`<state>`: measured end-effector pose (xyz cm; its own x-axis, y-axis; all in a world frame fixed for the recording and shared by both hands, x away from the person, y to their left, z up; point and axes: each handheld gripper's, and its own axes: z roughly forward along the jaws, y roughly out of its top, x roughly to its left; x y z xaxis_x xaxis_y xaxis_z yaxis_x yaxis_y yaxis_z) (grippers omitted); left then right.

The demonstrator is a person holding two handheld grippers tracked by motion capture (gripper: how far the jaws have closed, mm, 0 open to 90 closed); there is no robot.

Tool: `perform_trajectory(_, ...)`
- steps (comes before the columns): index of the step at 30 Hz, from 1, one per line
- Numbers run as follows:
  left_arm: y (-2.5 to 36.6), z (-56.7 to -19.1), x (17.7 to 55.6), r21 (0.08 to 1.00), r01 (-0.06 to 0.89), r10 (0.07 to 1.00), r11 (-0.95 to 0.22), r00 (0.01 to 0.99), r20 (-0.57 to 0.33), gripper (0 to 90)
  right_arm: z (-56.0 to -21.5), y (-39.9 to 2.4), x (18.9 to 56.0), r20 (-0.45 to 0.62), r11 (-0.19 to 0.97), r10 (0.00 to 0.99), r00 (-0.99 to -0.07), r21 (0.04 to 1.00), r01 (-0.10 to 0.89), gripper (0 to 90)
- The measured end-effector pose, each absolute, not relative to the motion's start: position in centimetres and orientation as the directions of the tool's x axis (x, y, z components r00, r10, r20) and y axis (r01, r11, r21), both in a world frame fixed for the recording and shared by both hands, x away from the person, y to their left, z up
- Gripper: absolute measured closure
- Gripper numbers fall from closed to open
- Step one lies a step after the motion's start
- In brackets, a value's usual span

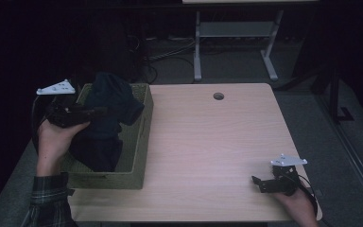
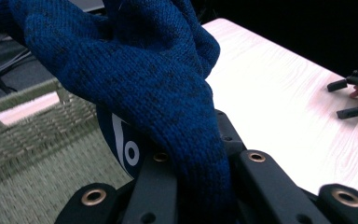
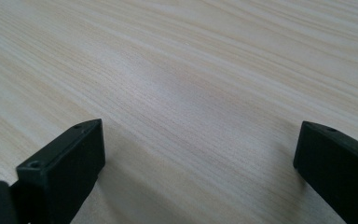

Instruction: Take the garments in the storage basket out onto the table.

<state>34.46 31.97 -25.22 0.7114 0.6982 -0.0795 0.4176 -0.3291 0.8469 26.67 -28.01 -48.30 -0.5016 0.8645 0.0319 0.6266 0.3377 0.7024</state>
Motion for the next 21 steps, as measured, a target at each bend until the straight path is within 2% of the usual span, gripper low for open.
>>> perform_trajectory(21, 29.4, -20.6, 35.2, 0.892, 0.336, 0.659, -0.303, 0.750, -0.058, 81.8, -48.3, -28.0, 26.7, 0.032, 0.336, 0.866, -0.500, 0.702, 0.628, 1.6)
